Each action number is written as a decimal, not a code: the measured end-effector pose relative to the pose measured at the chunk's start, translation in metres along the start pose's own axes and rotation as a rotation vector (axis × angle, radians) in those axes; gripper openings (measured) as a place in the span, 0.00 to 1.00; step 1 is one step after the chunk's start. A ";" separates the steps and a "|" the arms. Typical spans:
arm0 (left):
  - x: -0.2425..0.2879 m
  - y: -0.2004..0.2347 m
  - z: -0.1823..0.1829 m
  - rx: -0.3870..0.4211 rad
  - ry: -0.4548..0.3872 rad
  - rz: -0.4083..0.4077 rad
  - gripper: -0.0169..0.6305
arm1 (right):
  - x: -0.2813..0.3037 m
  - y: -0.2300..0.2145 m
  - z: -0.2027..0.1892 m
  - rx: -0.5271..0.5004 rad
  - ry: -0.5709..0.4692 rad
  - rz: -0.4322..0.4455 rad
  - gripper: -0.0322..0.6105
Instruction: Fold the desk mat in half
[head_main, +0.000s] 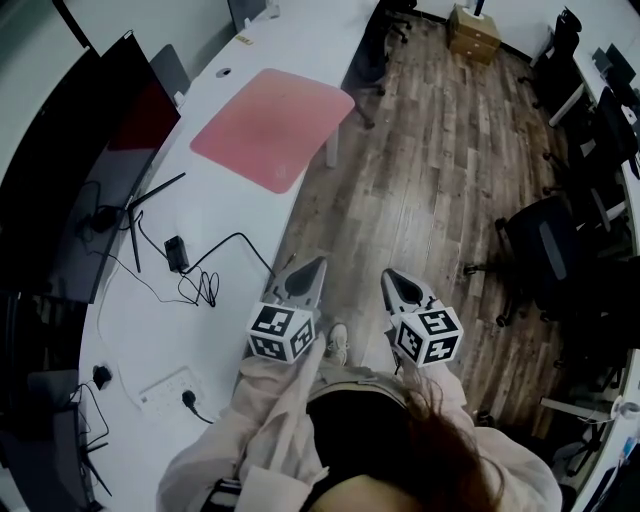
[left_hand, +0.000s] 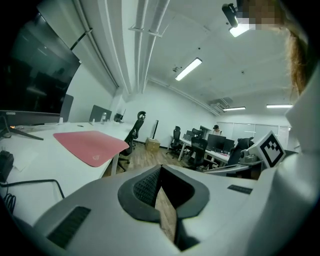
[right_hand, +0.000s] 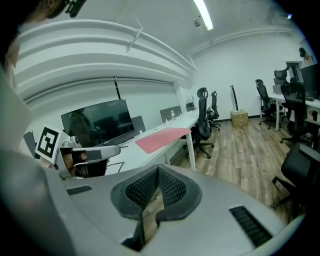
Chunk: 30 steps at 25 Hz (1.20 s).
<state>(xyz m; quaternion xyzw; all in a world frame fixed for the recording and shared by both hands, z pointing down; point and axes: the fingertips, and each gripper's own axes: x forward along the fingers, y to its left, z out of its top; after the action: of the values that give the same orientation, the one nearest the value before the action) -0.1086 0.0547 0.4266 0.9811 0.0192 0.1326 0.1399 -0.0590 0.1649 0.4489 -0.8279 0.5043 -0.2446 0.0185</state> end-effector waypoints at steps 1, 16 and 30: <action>0.005 0.004 0.002 0.001 -0.002 -0.004 0.06 | 0.006 -0.002 0.002 0.001 0.002 -0.001 0.07; 0.060 0.016 0.001 -0.001 0.060 -0.083 0.06 | 0.043 -0.042 0.004 0.055 0.036 -0.064 0.07; 0.143 0.047 0.026 -0.020 0.053 -0.032 0.06 | 0.111 -0.103 0.044 0.032 0.057 -0.012 0.07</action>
<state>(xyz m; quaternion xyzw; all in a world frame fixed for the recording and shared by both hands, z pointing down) 0.0362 0.0132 0.4519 0.9753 0.0374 0.1566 0.1511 0.0860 0.1114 0.4813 -0.8231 0.4959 -0.2764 0.0158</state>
